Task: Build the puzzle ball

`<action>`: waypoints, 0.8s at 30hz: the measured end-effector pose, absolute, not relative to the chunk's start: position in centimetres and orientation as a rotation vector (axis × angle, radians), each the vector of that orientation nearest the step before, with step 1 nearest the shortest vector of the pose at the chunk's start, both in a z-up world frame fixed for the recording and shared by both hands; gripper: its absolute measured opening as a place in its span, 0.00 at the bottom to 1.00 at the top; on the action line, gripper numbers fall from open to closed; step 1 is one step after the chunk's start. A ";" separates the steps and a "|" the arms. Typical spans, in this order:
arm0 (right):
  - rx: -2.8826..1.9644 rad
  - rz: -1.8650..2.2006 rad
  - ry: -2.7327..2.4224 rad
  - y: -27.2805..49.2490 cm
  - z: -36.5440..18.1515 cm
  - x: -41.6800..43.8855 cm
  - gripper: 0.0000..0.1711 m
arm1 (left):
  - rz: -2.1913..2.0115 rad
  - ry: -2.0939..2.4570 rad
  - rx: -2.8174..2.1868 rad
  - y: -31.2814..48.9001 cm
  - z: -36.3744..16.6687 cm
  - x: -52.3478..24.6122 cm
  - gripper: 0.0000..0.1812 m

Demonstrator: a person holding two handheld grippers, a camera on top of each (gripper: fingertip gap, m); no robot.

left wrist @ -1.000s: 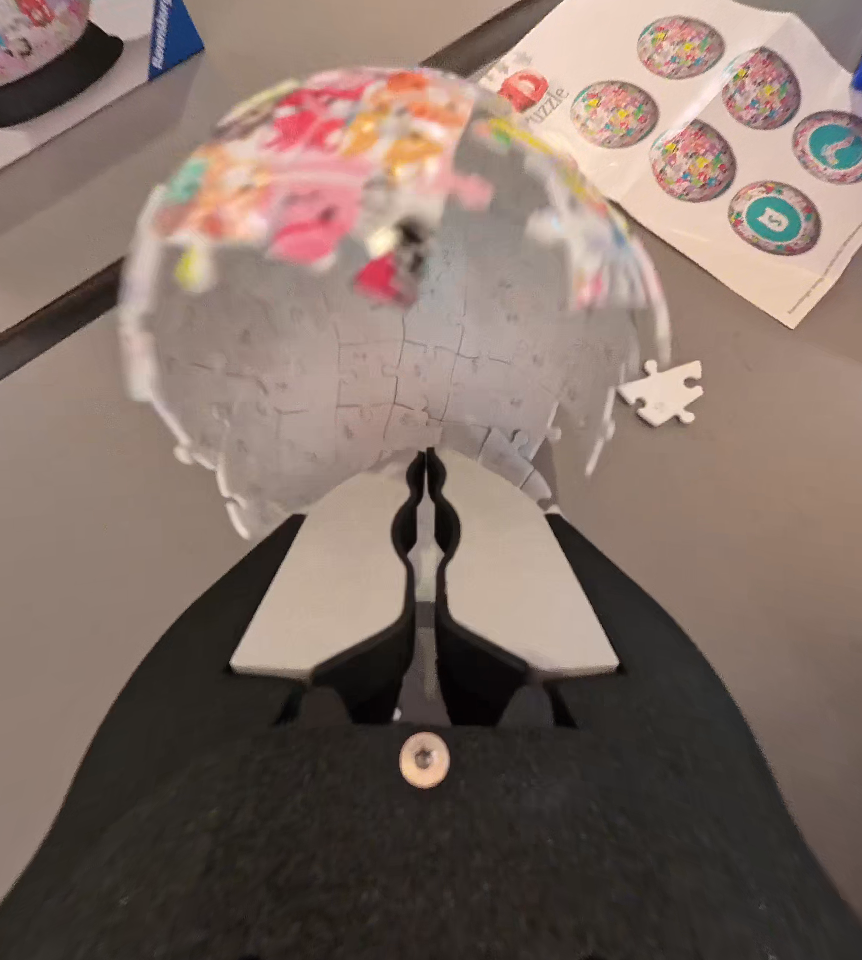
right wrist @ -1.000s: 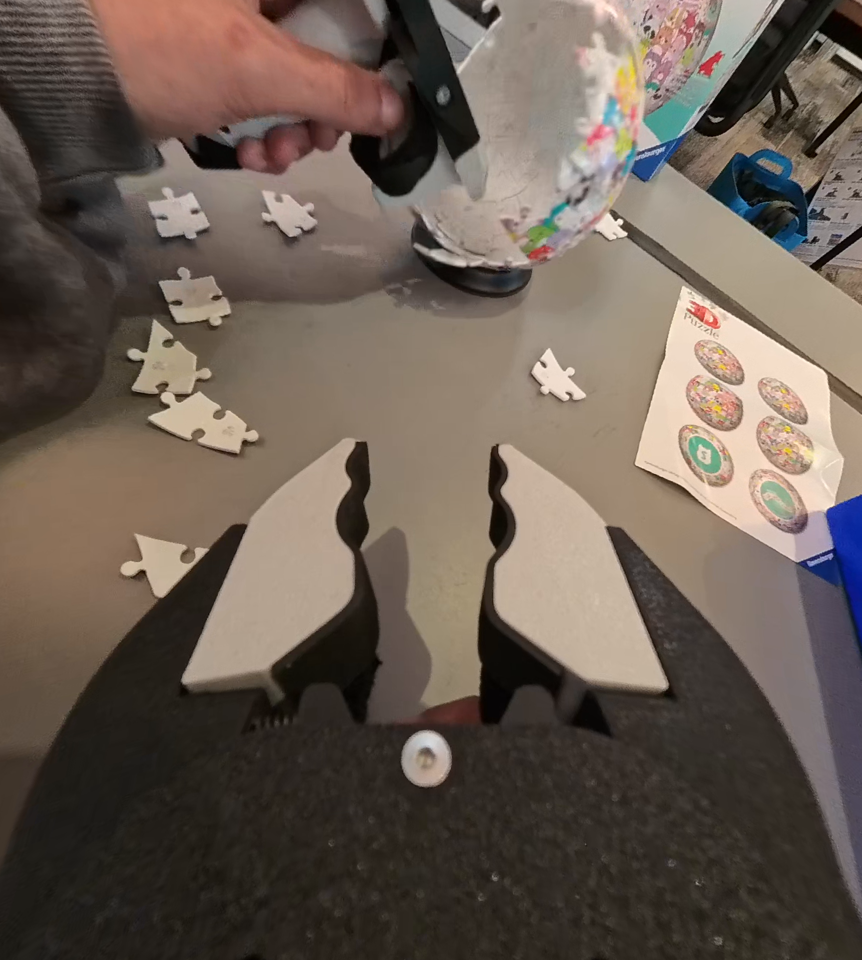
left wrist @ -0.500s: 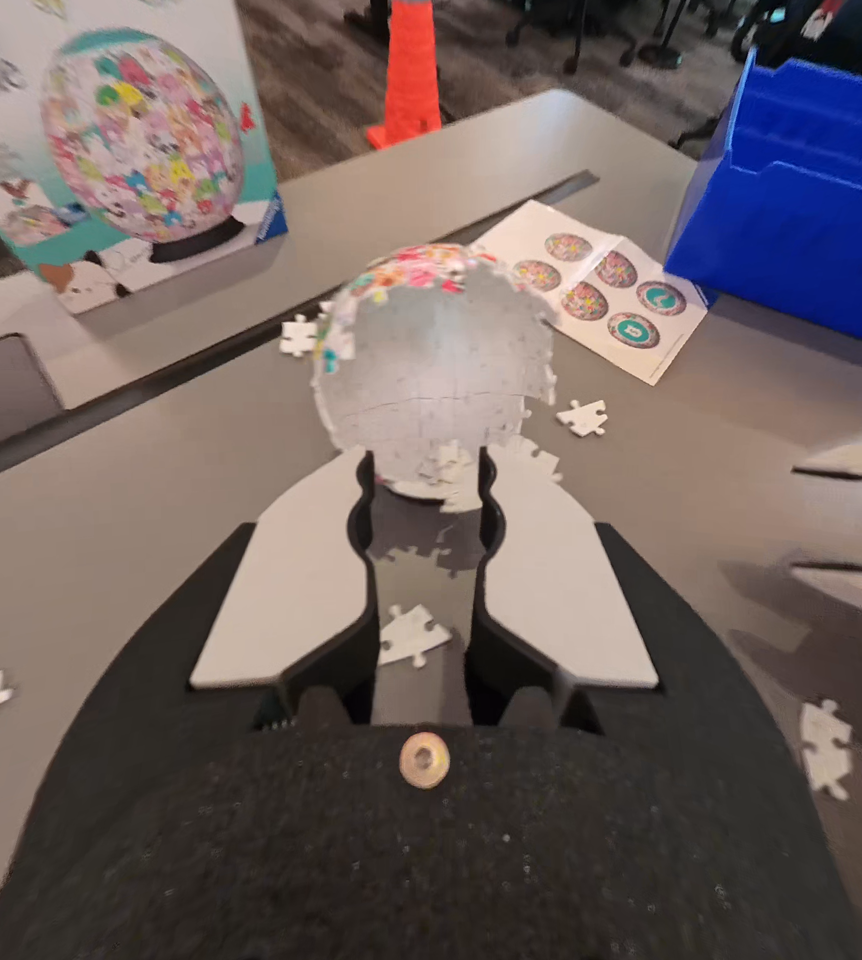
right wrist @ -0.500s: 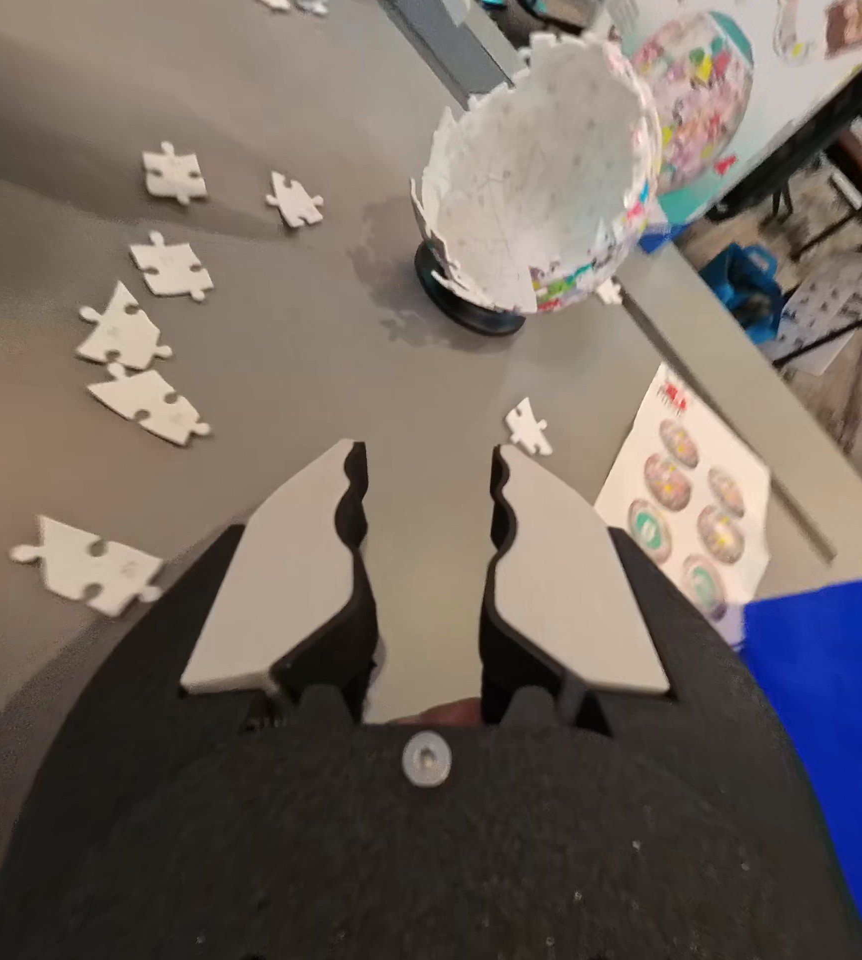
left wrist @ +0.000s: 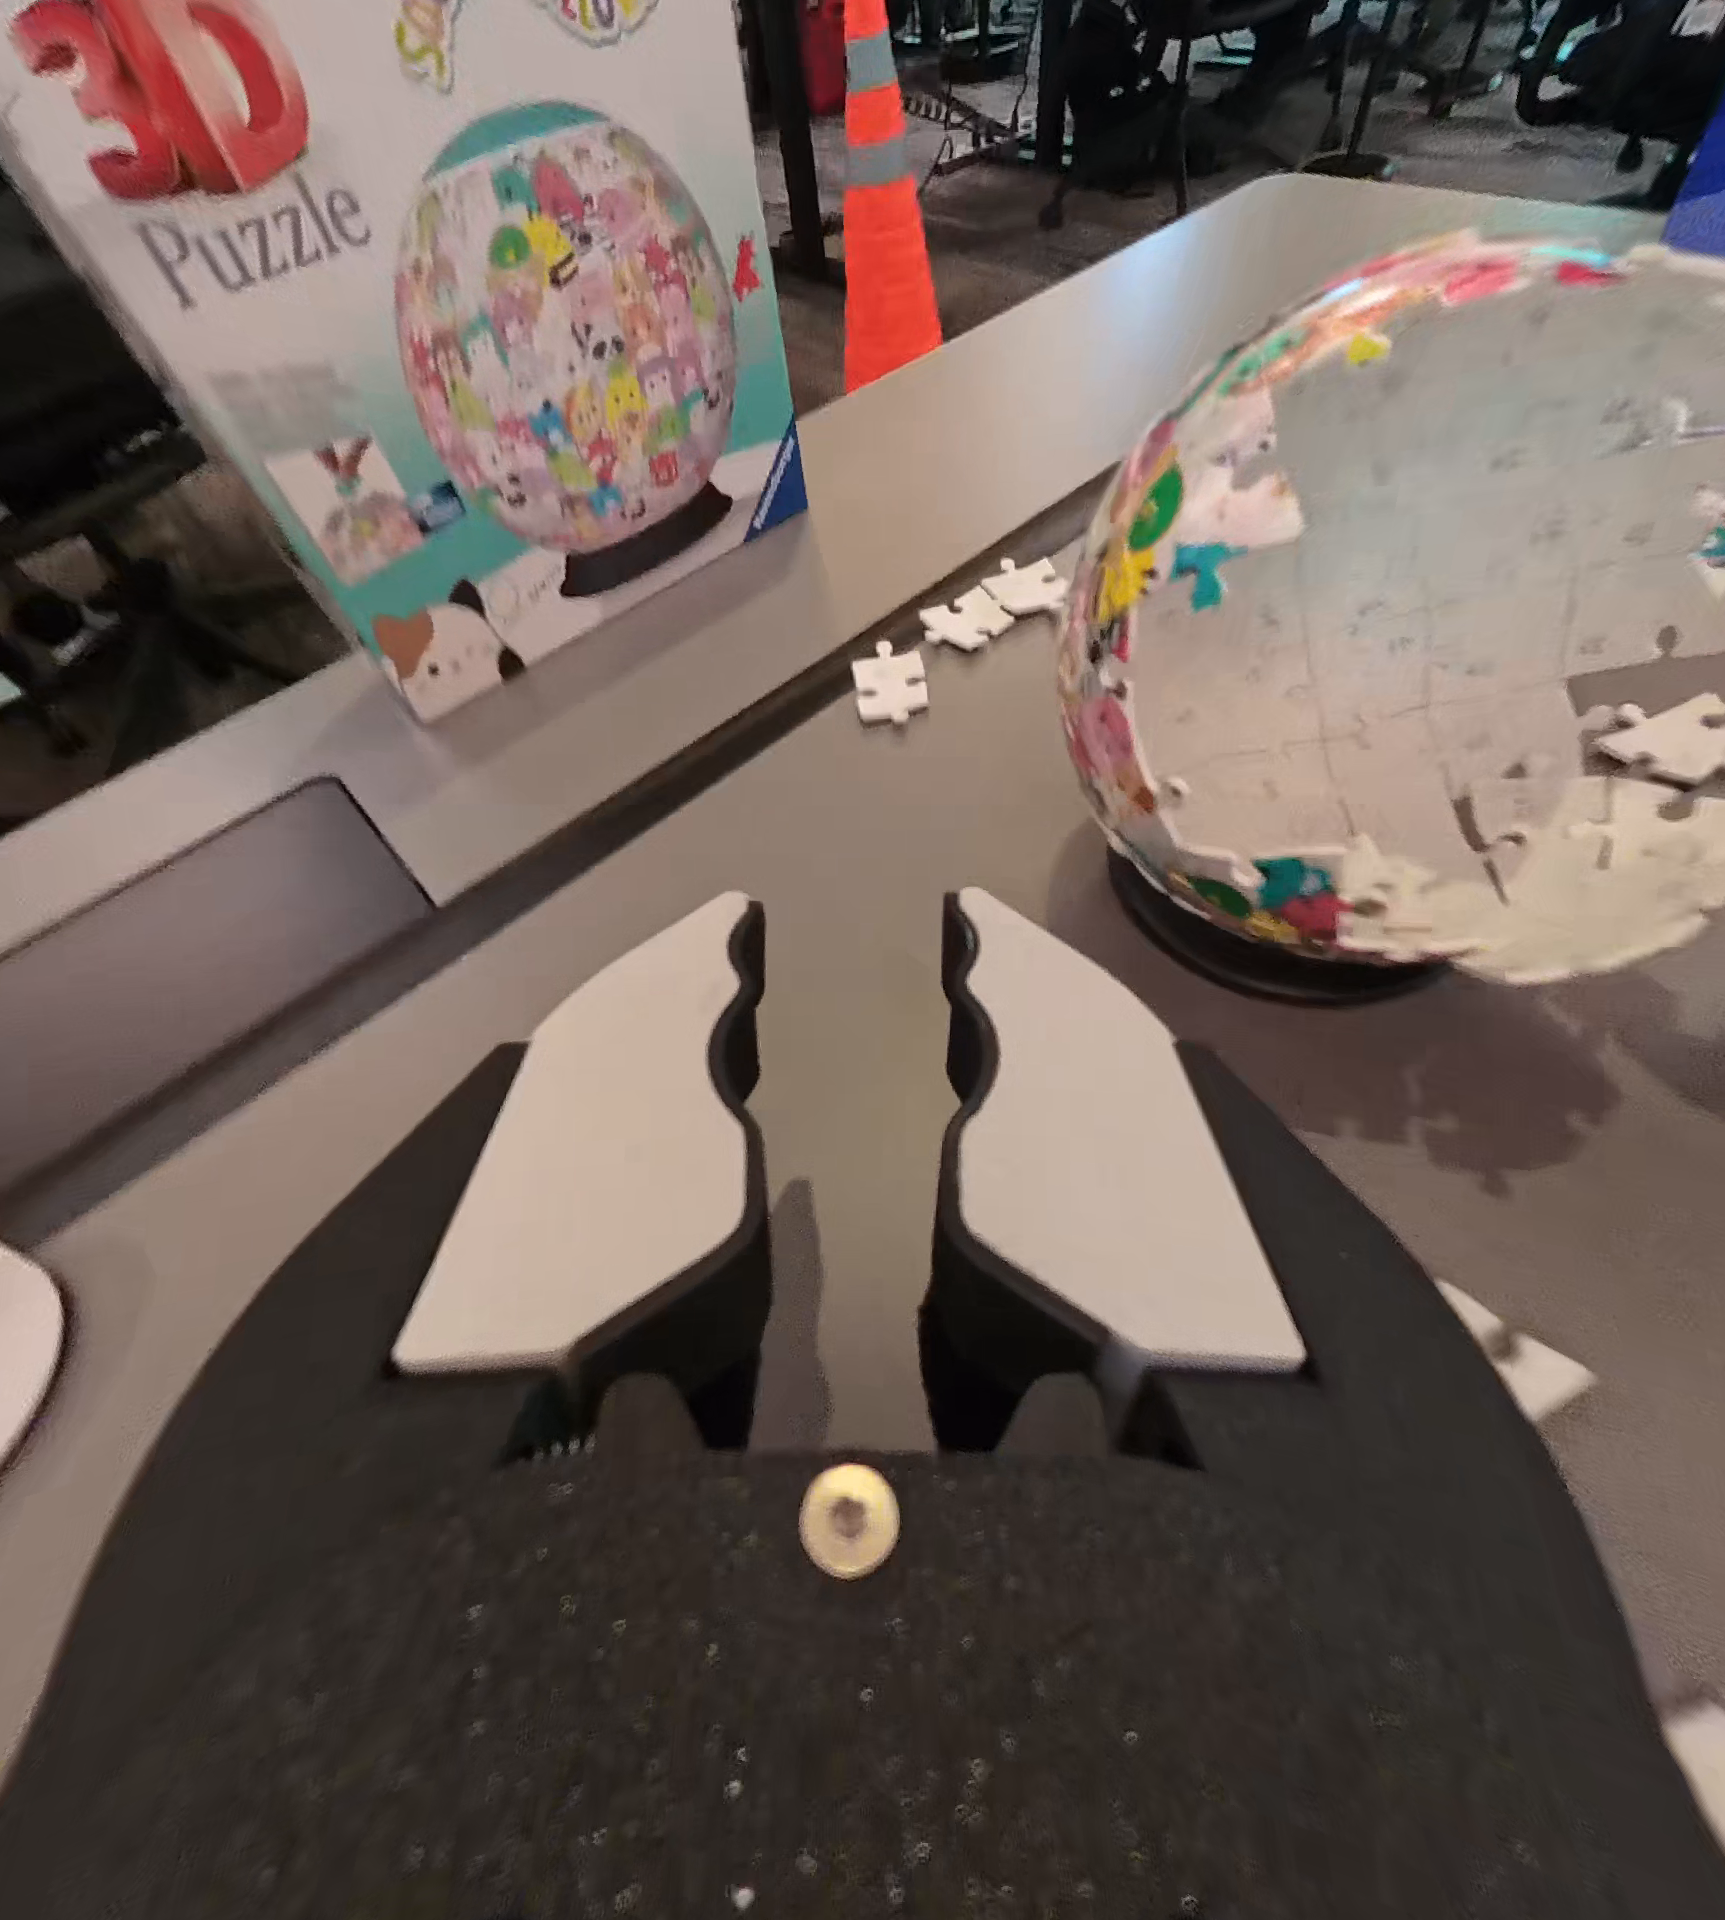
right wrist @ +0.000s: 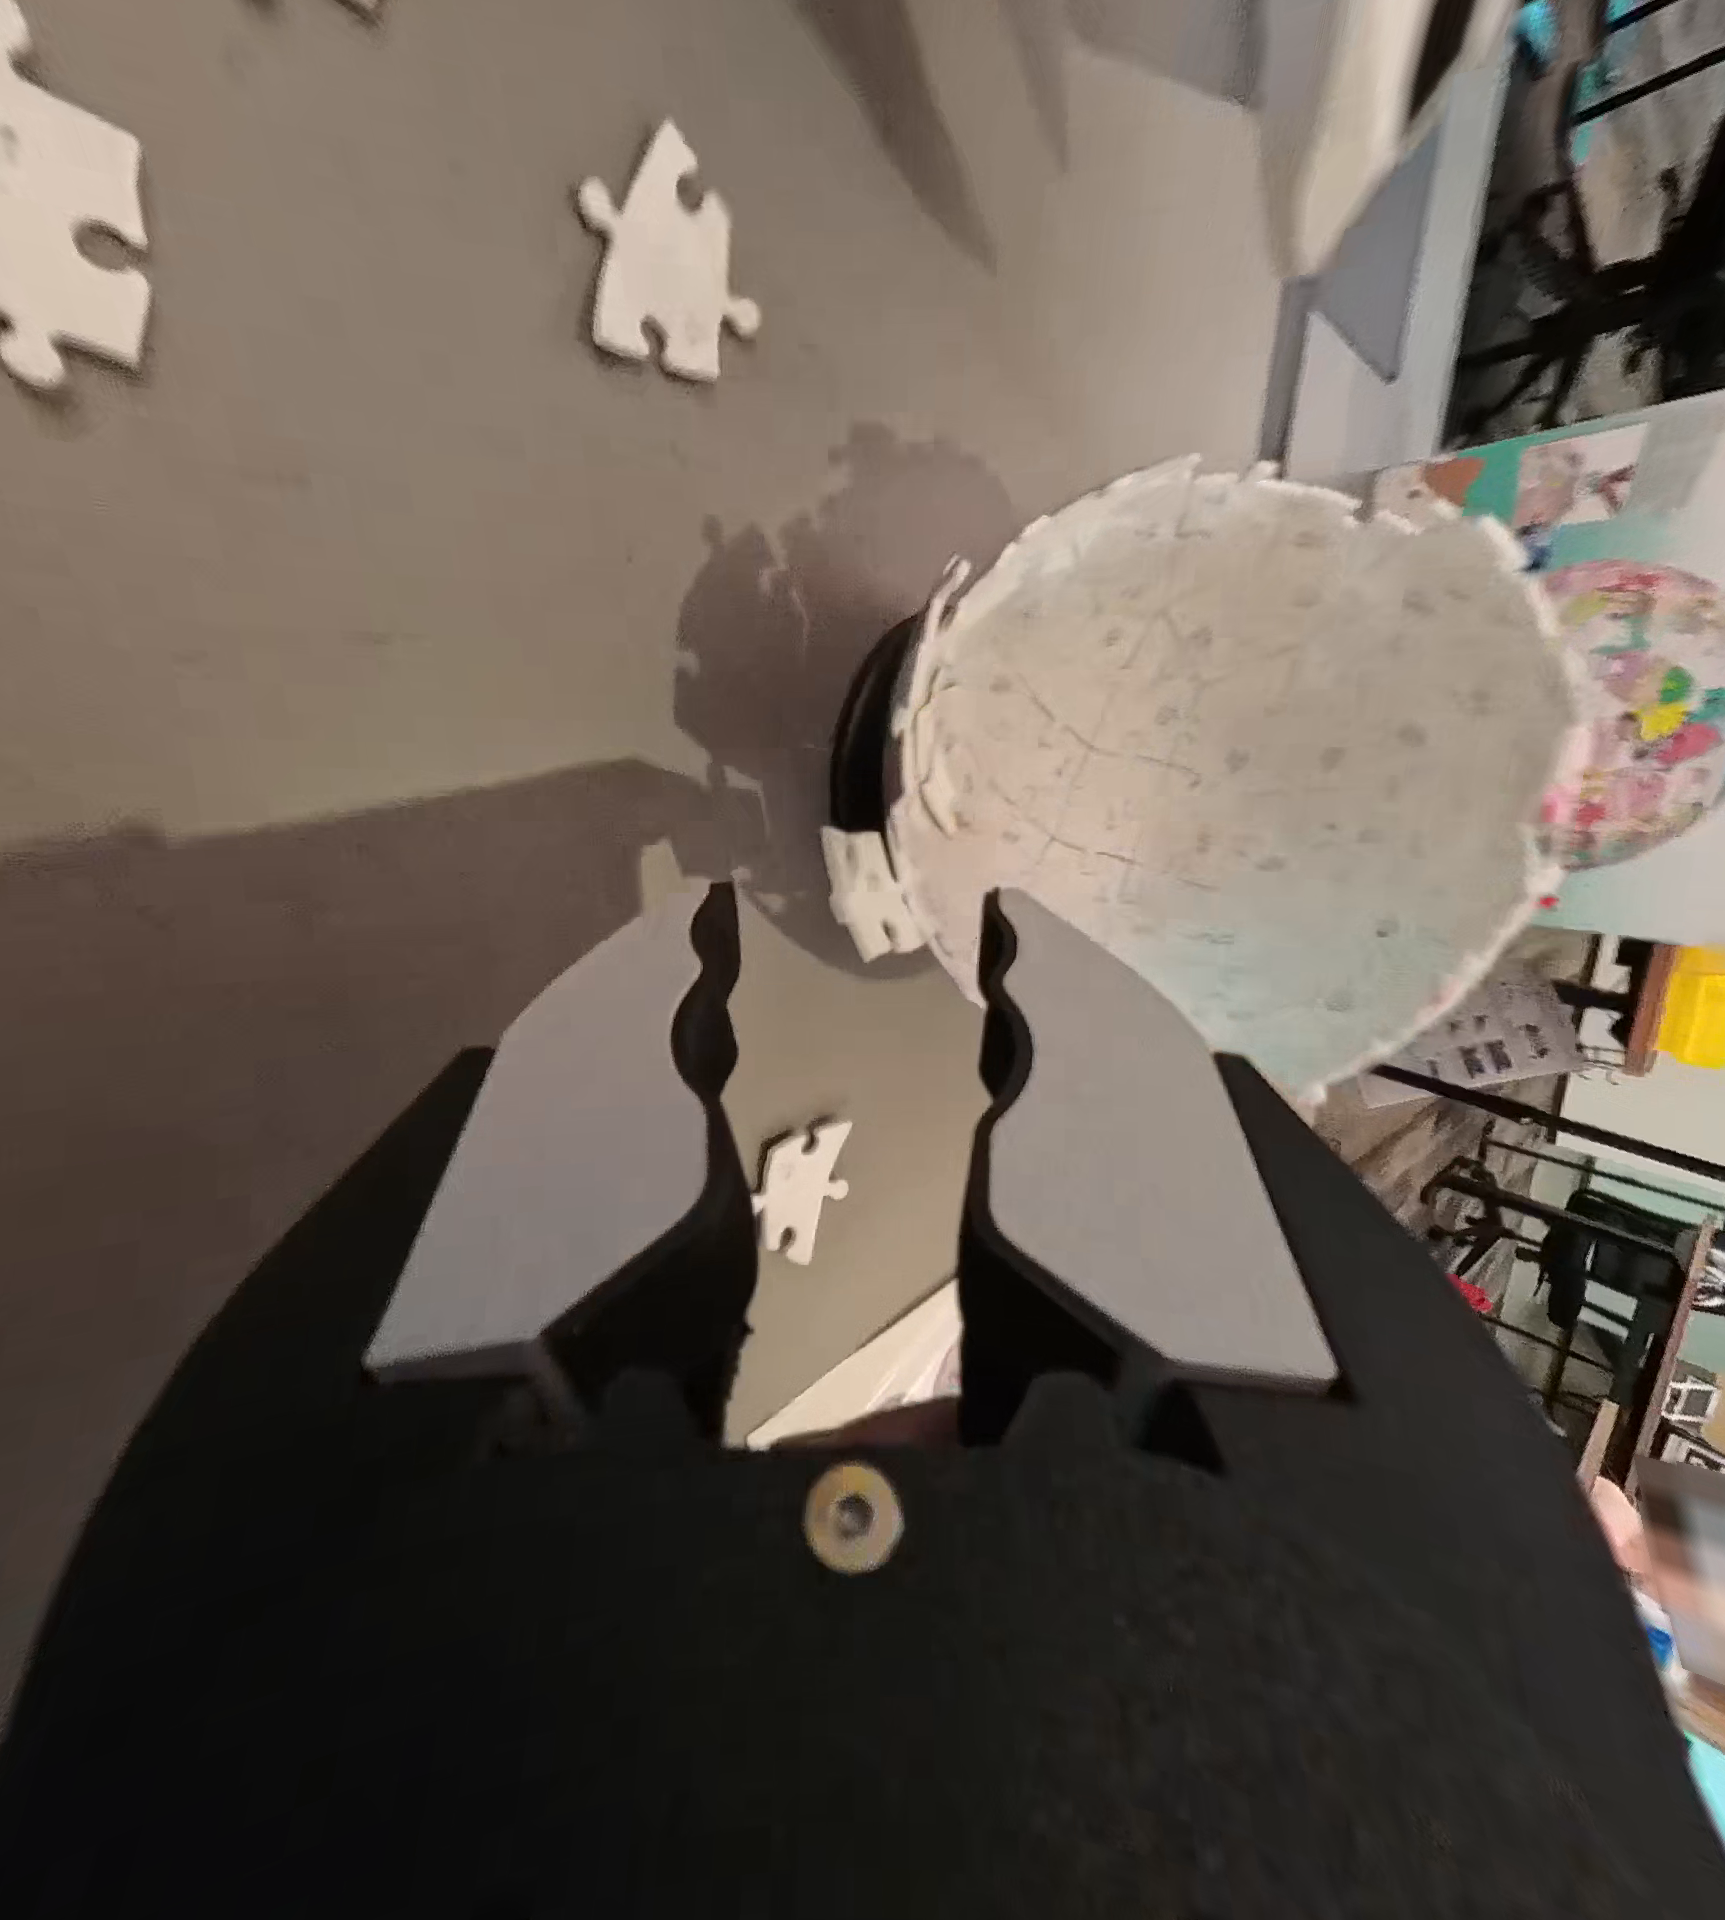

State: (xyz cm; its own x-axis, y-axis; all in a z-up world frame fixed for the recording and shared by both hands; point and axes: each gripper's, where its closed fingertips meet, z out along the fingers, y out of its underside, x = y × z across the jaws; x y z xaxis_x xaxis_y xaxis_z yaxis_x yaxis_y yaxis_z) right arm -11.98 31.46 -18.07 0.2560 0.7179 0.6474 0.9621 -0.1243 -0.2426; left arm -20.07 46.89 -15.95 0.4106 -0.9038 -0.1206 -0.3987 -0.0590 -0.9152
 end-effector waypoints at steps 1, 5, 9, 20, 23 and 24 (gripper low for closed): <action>-1.924 -0.506 -1.560 31.6 -18.6 -11.8 0.26 | -0.630 1.181 -1.650 47.5 -16.2 -19.5 0.18; -1.886 -0.617 -1.646 32.3 -18.6 -11.1 0.20 | -0.728 1.237 -1.738 48.3 -17.8 -18.6 0.19; -1.979 -0.583 -1.702 31.8 -19.5 -10.7 0.27 | -0.815 1.223 -1.754 48.0 -17.6 -18.6 0.19; -2.239 -0.410 -2.042 31.4 -20.1 -12.0 0.46 | -0.726 1.307 -1.781 47.0 -19.0 -18.7 0.19; -2.286 -0.460 -2.061 31.7 -20.6 -11.3 0.46 | -0.689 1.333 -1.777 46.7 -19.3 -18.8 0.19; -2.291 -0.498 -2.055 31.8 -20.5 -11.1 0.46 | -0.684 1.343 -1.774 46.6 -19.4 -18.7 0.19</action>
